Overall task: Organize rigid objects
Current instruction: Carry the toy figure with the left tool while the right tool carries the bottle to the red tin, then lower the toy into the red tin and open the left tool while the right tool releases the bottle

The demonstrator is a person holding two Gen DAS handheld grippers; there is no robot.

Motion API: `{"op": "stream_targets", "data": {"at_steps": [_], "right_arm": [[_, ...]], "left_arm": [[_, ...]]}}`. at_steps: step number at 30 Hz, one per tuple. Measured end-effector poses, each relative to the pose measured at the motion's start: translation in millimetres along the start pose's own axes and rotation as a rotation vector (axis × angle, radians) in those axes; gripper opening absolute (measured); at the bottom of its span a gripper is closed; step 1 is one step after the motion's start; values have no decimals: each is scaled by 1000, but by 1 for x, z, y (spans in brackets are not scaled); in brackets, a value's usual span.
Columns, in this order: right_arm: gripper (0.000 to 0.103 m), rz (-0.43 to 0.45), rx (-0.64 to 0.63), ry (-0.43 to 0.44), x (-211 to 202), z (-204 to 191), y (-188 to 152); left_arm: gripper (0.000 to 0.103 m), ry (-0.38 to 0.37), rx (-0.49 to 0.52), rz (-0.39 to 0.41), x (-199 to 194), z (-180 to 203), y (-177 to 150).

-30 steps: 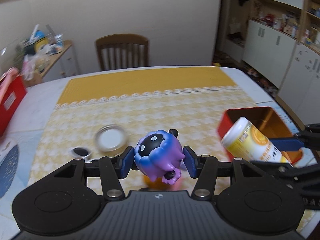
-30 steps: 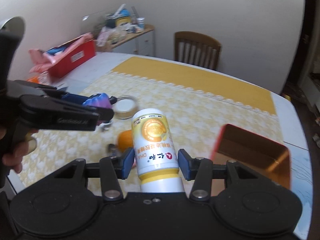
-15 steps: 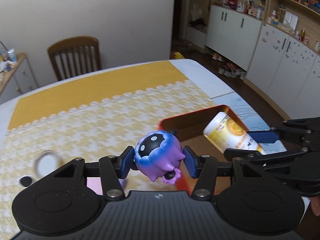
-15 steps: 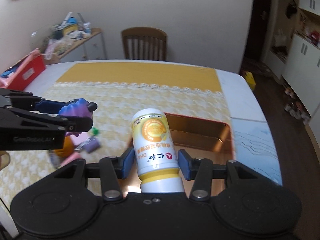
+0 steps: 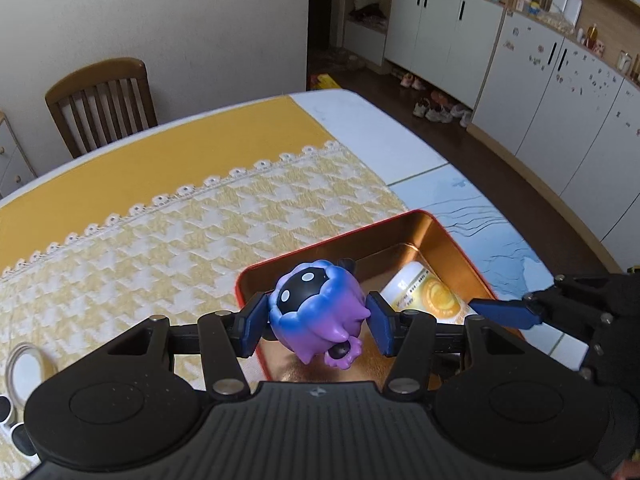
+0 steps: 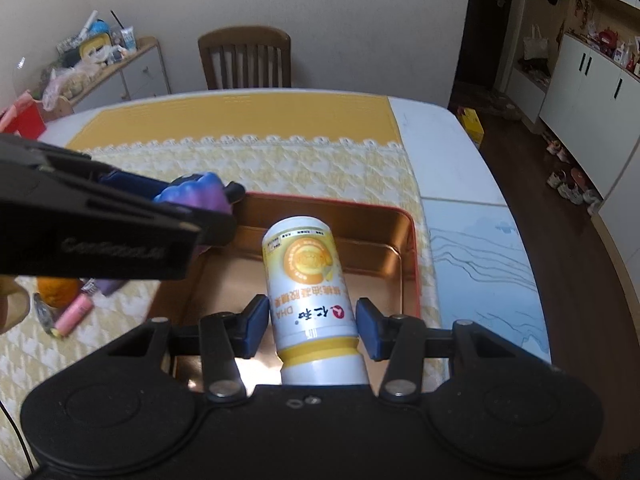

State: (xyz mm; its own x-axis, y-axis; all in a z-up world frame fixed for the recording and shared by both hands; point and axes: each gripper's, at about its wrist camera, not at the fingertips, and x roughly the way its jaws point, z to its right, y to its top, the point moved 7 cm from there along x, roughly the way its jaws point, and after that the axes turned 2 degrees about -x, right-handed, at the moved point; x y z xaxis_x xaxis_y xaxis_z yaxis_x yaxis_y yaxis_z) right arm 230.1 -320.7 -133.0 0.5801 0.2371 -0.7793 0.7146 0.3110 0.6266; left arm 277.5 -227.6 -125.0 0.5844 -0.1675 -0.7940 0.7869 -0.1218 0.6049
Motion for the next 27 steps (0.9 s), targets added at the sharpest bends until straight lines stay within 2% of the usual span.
{"op": "stream_targets", "data": {"at_steps": [9, 11, 16, 22, 27], "right_arm": [[47, -66, -49, -12, 22, -6, -8], [44, -75, -52, -20, 25, -6, -10], [43, -96, -59, -34, 32, -6, -13], [43, -89, -46, -36, 31, -3, -14], [43, -88, -35, -34, 32, -2, -13]], "left_arm": [[53, -2, 49, -55, 37, 9, -1], [53, -3, 59, -63, 43, 11, -2], [53, -2, 49, -78, 54, 9, -4], [53, -8, 23, -119, 64, 1, -11], [53, -8, 28, -110, 65, 3, -12]]}}
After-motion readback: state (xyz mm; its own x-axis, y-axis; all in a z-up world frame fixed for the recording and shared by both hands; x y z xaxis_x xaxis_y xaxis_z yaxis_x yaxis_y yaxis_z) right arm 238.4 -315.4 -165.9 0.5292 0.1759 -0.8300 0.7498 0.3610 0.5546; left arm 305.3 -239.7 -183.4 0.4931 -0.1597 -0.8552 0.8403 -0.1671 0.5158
